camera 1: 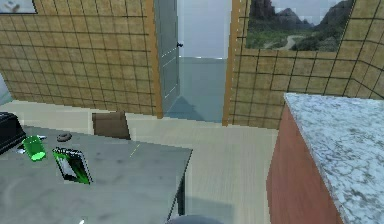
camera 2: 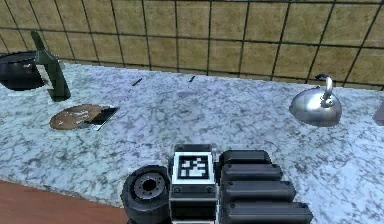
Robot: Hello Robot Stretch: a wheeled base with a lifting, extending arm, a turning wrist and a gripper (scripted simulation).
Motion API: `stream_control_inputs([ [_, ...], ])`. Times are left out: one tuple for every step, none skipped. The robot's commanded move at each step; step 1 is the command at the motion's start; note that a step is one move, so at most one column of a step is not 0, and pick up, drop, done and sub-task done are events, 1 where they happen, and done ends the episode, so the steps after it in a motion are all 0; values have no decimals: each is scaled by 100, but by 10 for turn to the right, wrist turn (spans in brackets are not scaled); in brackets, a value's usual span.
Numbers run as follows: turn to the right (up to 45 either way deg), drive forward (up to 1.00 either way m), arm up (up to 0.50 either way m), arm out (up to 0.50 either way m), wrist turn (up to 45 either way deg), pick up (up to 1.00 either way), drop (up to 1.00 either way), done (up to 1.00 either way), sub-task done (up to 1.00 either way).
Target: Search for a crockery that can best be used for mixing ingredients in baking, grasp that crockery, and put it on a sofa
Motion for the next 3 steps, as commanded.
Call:
stream_control_inputs([
  [-450, 0, 0, 0, 0, 0, 0, 0, 0],
  [-450, 0, 0, 0, 0, 0, 0, 0, 0],
  [-390, 0, 0, 0, 0, 0, 0, 0, 0],
])
